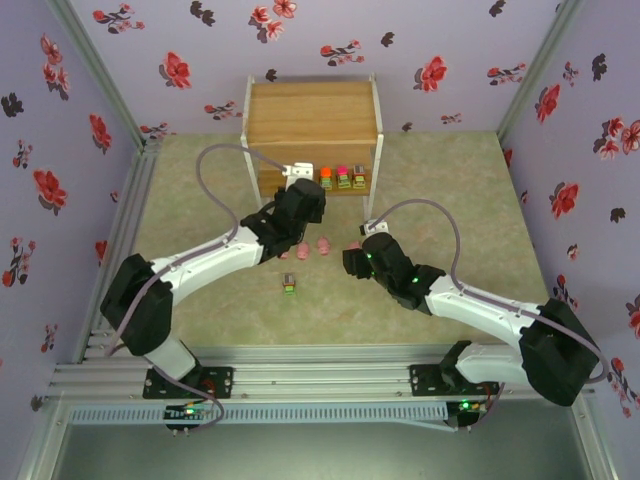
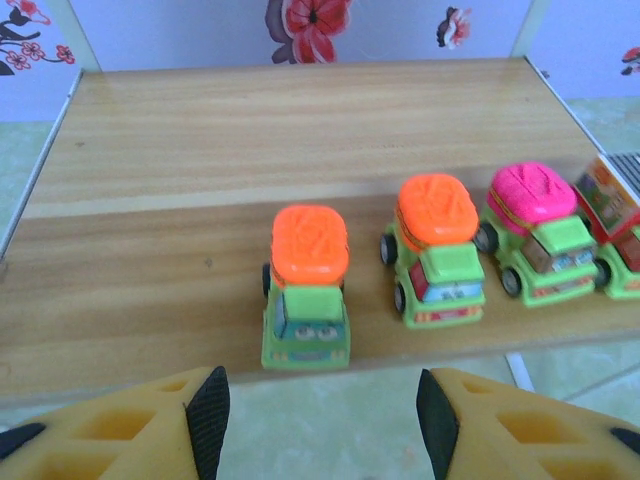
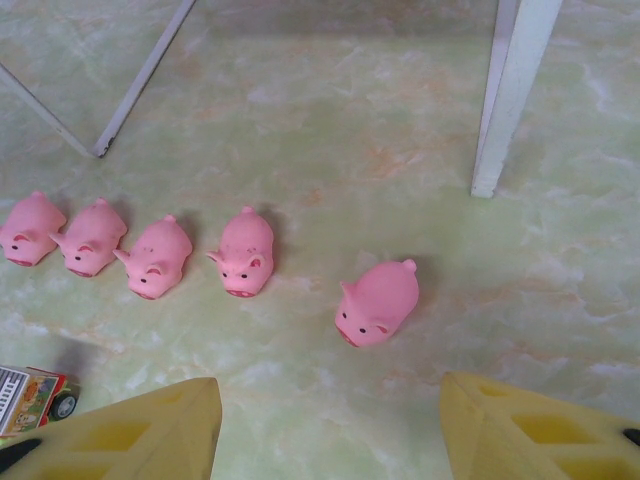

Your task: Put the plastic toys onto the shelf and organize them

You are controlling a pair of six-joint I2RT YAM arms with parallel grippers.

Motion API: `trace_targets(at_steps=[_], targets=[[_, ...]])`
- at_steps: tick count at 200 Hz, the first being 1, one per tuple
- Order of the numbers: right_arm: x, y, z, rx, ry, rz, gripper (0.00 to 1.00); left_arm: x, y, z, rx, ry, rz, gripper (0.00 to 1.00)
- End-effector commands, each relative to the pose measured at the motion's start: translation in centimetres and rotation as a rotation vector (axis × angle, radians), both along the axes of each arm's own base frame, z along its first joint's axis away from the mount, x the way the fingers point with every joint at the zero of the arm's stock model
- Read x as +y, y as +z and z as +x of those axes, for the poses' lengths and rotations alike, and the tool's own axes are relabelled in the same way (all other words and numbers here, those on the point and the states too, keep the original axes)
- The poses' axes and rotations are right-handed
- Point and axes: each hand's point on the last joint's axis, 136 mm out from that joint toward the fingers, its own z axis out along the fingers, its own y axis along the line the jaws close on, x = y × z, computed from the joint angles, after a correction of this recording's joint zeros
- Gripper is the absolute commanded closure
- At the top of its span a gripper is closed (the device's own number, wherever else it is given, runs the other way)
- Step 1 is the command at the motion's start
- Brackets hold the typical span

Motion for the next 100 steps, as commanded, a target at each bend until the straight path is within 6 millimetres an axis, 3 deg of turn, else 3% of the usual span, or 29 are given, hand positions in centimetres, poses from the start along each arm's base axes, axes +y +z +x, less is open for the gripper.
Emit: trace_targets(at_steps=[1, 56, 100], targets=[[0.0, 0.9, 0.4, -0.017, -0.014, 0.029, 0.55, 1.1, 1.0, -1.5, -0.030, 0.026, 0.005, 0.44], [-0.1, 1.1, 0.3, -0.023, -0.015, 0.035, 0.55, 3.0, 0.1, -5.6, -0.019, 0.048, 0.012, 0.44], [-0.2, 1.1, 0.2, -0.024, -0.015, 0.038, 0.55, 4.5, -2.0, -8.7, 0.010, 0.077, 0.035, 0.43]])
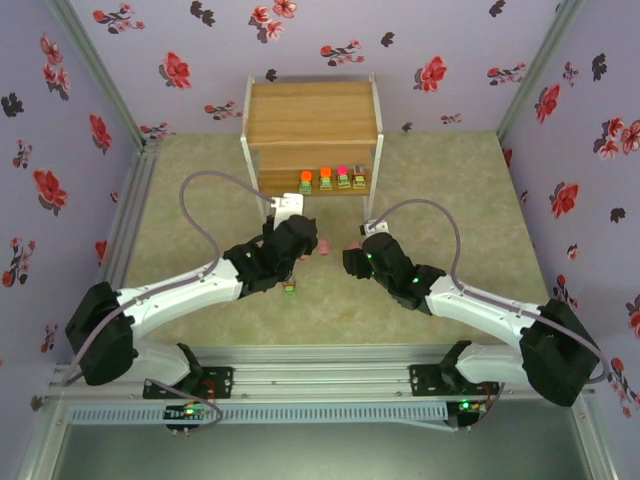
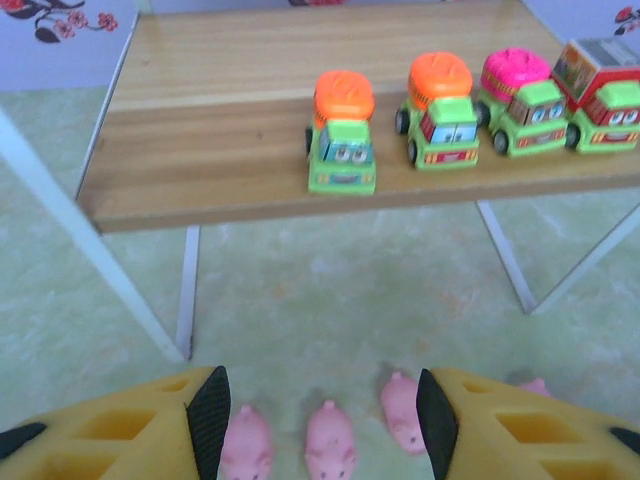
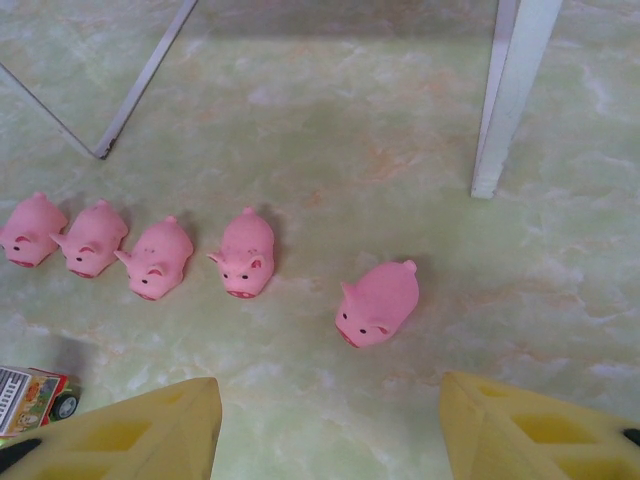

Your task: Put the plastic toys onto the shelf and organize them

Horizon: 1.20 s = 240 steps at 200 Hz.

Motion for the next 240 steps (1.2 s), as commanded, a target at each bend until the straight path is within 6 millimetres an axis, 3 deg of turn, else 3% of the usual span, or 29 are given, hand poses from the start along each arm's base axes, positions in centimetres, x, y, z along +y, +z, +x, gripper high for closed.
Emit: trace_targets(at_steps=[1, 40, 87, 121, 179, 240], targets=[[-0.2, 1.0, 0.2, -0.021, -0.016, 0.036, 0.55, 1.9, -1.1, -1.5, 0.009, 0.073, 0.016, 0.43], [-0.2, 1.3, 0.0, -0.027, -0.010, 0.048, 0.55, 2.0, -2.4, -4.4, 0.009, 0.075, 0.009, 0.33], [-0.2, 1.3, 0.0, -0.027, -0.010, 0.053, 0.53, 1.5, -4.7, -6.7, 0.046, 0.089, 0.032, 0.32], [-0.3, 1.3, 0.0, -0.026, -0.013, 0.051, 0.45, 1.4, -6.6, -8.4, 0.079, 0.141, 0.023, 0.31], [-0.3, 1.3, 0.0, -0.027, -0.014, 0.049, 0.37, -0.1, -7.9, -11.4, 0.060, 0.206, 0.042, 0.29], [-0.6, 1.1, 0.1, -0.025, -0.028, 0.038, 0.26, 1.6, -10.1, -12.2, 0.083, 0.275, -0.017, 0.22]])
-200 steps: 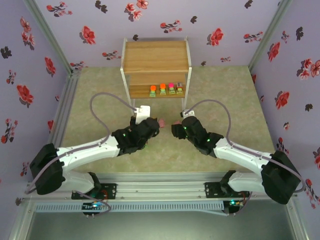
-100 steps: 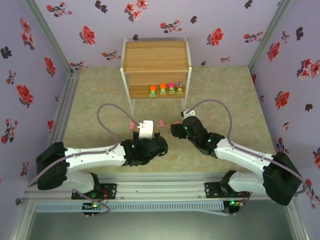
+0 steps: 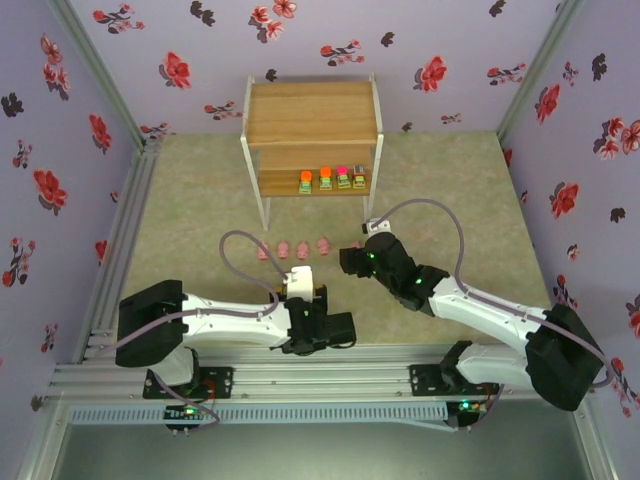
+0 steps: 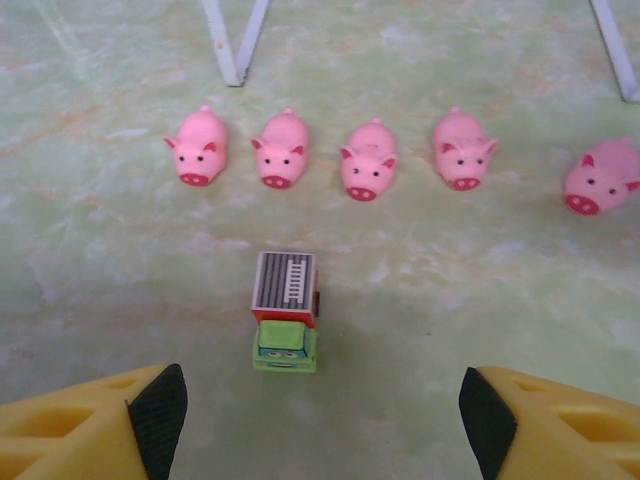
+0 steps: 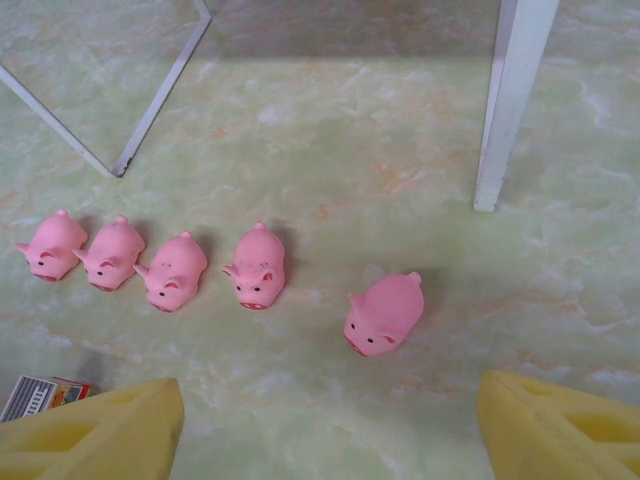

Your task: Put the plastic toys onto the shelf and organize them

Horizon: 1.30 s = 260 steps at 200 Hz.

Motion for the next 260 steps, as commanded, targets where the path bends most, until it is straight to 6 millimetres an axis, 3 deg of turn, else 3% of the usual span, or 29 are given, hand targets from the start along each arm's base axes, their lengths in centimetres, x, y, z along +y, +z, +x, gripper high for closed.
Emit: trace_targets(at_steps=[1, 36, 79, 116, 170, 203, 260], targets=[[-0.6, 0.1, 0.1, -0.009, -0.025, 0.008, 0.26, 1.9, -0.1, 0.2, -0.049, 0.051, -0.035, 0.22], [-0.8, -0.1, 0.2, -0.007, -0.038, -0.002, 0.21, 1.9, -1.1, 0.5, -0.040, 0.012, -0.029, 0.21], [-1.1, -0.4, 0.4, -0.004, -0.055, -0.028, 0.07, 2.6, -4.3, 1.5, 0.032, -0.009, -0.065, 0.20], [-1.4, -0.4, 0.5, -0.008, -0.065, -0.039, 0.01, 2.2, -4.4, 2.1, 0.030, -0.054, -0.032, 0.20], [-2.3, -0.3, 0.8, -0.022, -0.109, -0.059, 0.01, 0.1, -5.1, 2.9, 0.056, -0.115, 0.002, 0.20], [-2.4, -0.2, 0.8, -0.025, -0.113, -0.061, 0.01, 0.1, -6.7, 3.5, 0.098, -0.117, -0.019, 0.23], [-2.2, -0.5, 0.8, -0.018, -0.105, -0.063, 0.01, 0.8, -7.3, 4.2, 0.090, -0.102, -0.015, 0.28]])
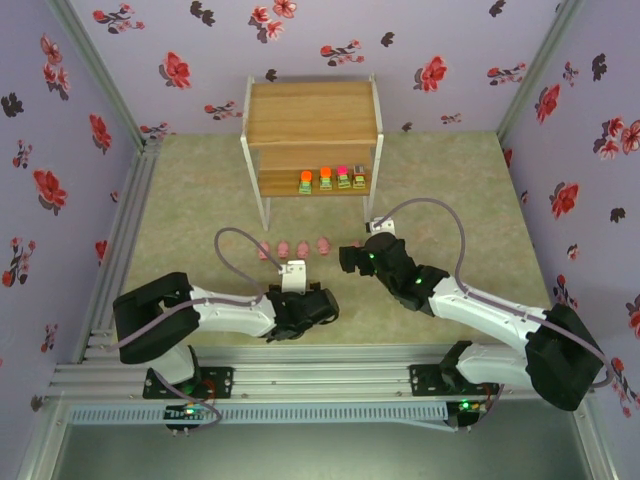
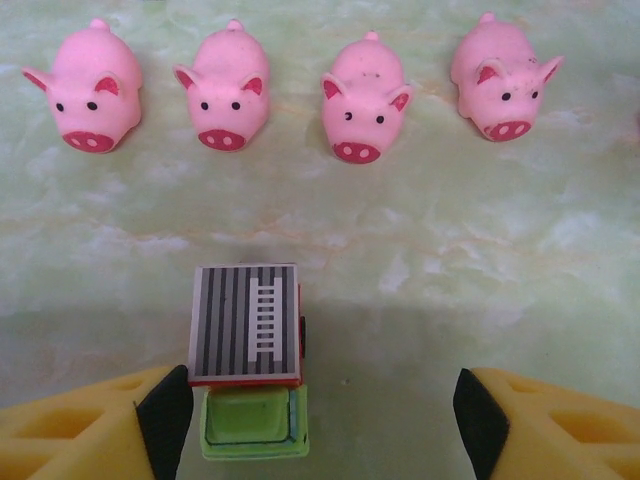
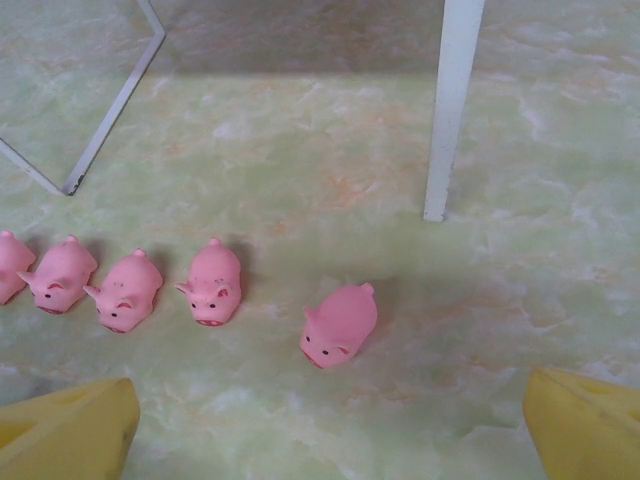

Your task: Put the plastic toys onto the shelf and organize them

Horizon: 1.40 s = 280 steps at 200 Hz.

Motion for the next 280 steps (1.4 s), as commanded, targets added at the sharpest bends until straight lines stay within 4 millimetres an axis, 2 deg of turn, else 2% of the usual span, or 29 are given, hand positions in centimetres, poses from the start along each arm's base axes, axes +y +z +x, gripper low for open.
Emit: trace_targets(at_steps=[1, 99, 233, 280], targets=[[-0.8, -0.5, 0.1, 0.010, -0.035, -0.017, 0.01, 0.7, -0.8, 0.2, -0.005, 0.001, 0.028, 0.28], [-0.4, -0.8, 0.2, 0.024, -0.023, -0.020, 0.01, 2.7, -1.4, 0.3, -0.019, 0.097, 0.051, 0.36], [-0.3, -0.9, 0.2, 0.027, -0.020, -0.020, 0.01, 2.0, -2.6, 1.3, 0.000, 0.108, 0.010, 0.45], [-0.4, -0.7, 0.2, 0.024, -0.022, -0.019, 0.01, 2.4, -4.0, 1.2, 0.035, 0.124, 0.000, 0.45]])
